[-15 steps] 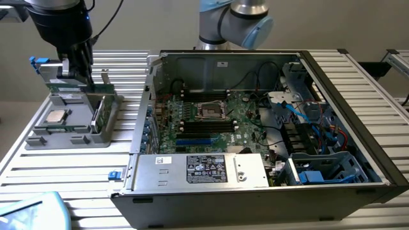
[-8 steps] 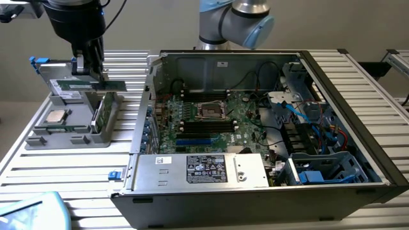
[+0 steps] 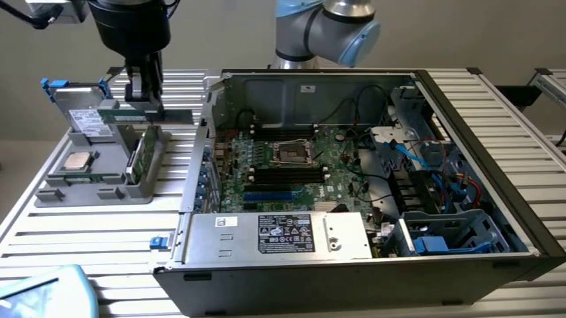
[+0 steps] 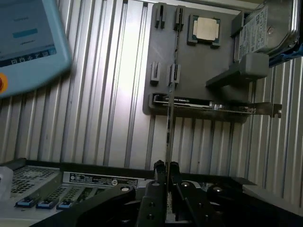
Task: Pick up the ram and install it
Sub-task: 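Pick up the ram and move it above insertion slot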
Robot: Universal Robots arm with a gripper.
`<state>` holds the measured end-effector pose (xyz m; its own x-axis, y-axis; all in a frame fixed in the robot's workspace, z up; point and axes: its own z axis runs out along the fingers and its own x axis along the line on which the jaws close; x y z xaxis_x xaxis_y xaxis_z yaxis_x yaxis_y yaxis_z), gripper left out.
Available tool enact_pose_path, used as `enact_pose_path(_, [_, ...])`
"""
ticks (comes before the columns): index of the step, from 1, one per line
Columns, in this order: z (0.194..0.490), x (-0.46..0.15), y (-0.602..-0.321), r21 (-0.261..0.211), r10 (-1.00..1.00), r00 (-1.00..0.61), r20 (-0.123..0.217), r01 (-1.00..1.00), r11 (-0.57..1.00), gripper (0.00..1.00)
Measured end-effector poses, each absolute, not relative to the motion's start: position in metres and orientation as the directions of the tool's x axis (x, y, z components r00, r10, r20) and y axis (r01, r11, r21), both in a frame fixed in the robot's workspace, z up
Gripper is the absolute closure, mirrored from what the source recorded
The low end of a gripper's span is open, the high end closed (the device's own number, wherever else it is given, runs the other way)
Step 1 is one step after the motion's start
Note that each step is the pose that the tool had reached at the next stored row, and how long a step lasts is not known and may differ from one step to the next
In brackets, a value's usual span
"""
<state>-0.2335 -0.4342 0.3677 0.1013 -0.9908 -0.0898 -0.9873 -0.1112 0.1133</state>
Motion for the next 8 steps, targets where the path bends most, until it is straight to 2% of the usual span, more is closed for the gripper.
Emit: enact_pose_path(8, [0.372,-0.204,-0.434,0.115,-0.989,0.113,-0.09,-0.986,-0.123,0.86])
